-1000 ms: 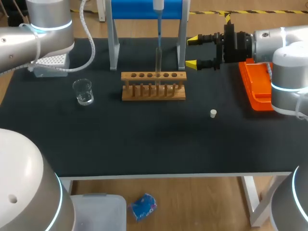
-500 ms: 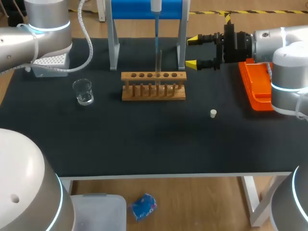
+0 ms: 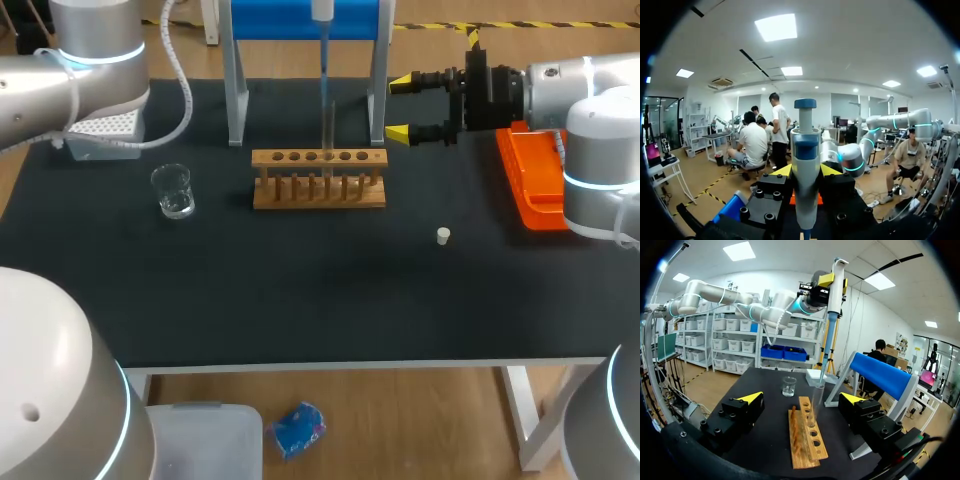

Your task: Invert the test tube, pick up the pipette, mount the tip to pipette, aspirate from beaker and dispense into the tube, eject the tip, return the pipette, and cap with the stopper.

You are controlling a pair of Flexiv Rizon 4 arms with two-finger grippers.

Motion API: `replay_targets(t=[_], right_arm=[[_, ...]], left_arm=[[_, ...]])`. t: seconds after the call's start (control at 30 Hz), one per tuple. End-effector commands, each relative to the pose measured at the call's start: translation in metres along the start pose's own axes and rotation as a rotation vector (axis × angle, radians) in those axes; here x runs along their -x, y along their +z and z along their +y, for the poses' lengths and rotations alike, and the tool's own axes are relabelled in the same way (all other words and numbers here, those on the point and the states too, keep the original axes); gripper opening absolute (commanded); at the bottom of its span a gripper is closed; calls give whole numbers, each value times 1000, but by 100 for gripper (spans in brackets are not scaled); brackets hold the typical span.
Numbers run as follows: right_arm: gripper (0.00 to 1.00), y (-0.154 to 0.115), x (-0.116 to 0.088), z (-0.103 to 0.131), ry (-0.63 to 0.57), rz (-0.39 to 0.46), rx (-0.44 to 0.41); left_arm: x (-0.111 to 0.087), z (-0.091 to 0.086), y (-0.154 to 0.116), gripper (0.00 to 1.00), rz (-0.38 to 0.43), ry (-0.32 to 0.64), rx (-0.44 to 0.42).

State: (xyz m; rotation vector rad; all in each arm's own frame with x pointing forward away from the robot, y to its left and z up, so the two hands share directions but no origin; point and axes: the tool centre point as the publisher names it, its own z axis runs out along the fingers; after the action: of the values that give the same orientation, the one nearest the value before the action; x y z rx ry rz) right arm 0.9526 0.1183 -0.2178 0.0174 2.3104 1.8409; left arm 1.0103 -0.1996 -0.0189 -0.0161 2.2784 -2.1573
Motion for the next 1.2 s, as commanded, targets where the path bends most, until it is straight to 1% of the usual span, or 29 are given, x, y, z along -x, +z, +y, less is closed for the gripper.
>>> replay_targets(t=[0.03, 0.23, 0.6, 0.93, 1.2], right_arm=[[100, 0, -1, 0, -1, -2, -1], [100, 0, -1, 0, -1, -2, -1], [100, 0, -1, 0, -1, -2, -1], [100, 0, -1, 0, -1, -2, -1], [100, 0, -1, 0, -1, -2, -1]], left_arm=[[2, 1, 5, 0, 6, 4, -10], [3, 1, 11, 0, 26, 15, -35], [-1, 1, 17, 0, 48, 14, -32], [-5, 8, 12, 0, 36, 4, -27], [-5, 11, 10, 0, 31, 6, -20]])
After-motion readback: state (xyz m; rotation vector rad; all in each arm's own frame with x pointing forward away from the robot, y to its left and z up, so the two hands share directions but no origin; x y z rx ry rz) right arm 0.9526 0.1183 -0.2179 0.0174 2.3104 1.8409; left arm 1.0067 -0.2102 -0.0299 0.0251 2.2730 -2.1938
